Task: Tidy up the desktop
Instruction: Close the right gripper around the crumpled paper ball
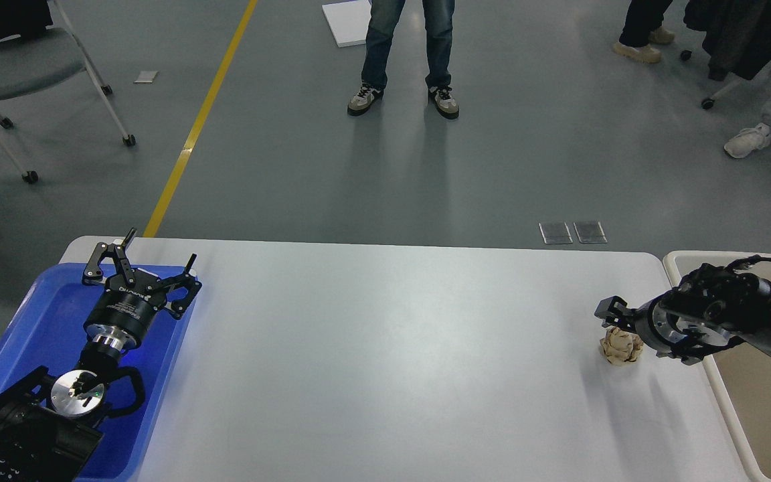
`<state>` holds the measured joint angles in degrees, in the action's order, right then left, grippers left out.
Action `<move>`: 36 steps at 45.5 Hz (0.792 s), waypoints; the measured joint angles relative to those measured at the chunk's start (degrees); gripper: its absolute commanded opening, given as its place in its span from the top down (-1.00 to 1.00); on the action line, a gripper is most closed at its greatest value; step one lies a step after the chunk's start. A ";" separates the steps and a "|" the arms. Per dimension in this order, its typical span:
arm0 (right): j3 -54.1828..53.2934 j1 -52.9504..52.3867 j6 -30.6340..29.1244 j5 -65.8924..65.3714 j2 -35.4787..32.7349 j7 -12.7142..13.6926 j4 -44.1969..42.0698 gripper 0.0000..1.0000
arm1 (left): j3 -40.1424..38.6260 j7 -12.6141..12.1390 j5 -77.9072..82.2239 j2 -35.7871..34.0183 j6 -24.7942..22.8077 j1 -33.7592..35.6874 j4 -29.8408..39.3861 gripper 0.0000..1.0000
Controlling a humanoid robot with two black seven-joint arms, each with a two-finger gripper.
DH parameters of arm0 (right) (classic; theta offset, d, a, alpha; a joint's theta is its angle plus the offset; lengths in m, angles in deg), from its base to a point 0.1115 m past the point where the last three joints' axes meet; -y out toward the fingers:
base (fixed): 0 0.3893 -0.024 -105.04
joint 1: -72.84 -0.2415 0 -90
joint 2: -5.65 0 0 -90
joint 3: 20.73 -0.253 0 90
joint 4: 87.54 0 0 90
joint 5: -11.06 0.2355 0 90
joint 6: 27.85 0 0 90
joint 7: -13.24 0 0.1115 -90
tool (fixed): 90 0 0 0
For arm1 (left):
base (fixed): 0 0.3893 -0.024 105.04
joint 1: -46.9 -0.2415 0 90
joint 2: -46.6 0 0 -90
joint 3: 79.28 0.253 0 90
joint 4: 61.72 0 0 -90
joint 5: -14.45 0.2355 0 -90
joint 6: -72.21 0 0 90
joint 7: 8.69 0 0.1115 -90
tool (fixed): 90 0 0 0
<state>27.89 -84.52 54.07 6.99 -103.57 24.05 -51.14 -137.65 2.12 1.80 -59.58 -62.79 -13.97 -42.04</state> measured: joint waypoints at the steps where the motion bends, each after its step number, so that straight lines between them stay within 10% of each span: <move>1: -0.06 0.21 0.06 -0.09 0.09 -0.01 -0.23 -1.00 | 0.00 0.00 0.00 0.00 0.00 0.00 0.00 -1.00; 36: -2.21 4.64 3.61 -1.49 2.65 -0.01 -3.34 -0.96 | 0.01 0.00 -0.01 0.00 0.00 0.01 0.00 -1.00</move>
<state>25.68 -79.88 57.68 5.50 -100.92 24.05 -54.49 -137.64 2.12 1.78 -59.58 -62.79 -13.96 -42.04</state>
